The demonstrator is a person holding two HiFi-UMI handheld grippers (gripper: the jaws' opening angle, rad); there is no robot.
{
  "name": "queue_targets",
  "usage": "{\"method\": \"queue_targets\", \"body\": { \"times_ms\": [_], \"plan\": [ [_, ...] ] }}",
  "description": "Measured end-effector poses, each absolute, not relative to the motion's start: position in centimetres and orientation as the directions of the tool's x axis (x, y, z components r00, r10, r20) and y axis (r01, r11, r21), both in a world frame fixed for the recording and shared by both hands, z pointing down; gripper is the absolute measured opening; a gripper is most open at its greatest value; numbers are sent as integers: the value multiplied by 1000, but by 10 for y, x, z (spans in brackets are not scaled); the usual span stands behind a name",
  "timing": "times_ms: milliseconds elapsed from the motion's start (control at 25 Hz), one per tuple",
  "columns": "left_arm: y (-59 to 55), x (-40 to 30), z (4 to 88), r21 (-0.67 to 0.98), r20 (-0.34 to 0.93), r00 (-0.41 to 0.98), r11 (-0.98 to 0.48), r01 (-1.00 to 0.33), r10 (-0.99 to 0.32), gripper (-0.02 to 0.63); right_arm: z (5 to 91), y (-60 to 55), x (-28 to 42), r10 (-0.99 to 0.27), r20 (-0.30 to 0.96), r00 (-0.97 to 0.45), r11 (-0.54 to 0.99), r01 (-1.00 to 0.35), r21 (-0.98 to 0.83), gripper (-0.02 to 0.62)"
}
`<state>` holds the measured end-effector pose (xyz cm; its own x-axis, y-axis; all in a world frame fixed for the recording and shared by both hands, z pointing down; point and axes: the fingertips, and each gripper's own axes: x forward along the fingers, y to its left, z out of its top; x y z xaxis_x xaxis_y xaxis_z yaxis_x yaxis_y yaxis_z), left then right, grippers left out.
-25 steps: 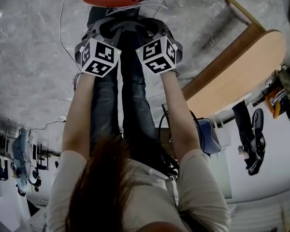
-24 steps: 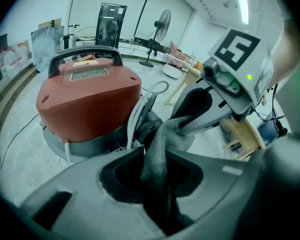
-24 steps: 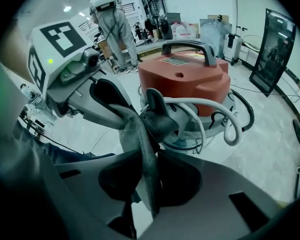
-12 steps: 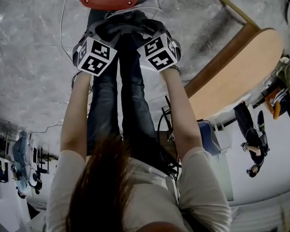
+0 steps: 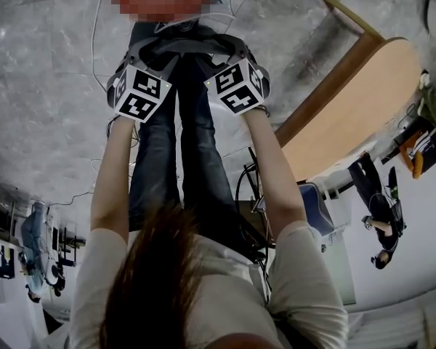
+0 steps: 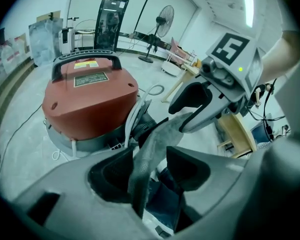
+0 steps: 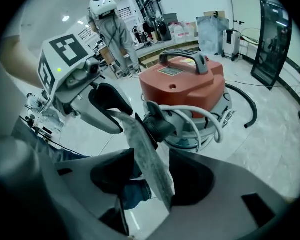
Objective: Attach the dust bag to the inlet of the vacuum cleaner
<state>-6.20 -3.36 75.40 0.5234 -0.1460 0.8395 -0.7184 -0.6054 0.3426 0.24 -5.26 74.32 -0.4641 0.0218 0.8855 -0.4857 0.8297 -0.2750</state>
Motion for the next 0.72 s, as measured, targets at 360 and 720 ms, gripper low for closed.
{"method": "queue_targets", "body": {
  "times_ms": [360, 720],
  "plan": [
    [-53, -68, 701, 277, 799, 518, -579, -767, -305, 168, 698, -66, -2, -97, 825, -557, 728, -605, -323, 155],
    [-73, -65, 645, 211, 747, 498, -553, -806, -440, 36, 644, -83, -2, -238, 770, -592, 680, -667, -303, 2]
  ]
}}
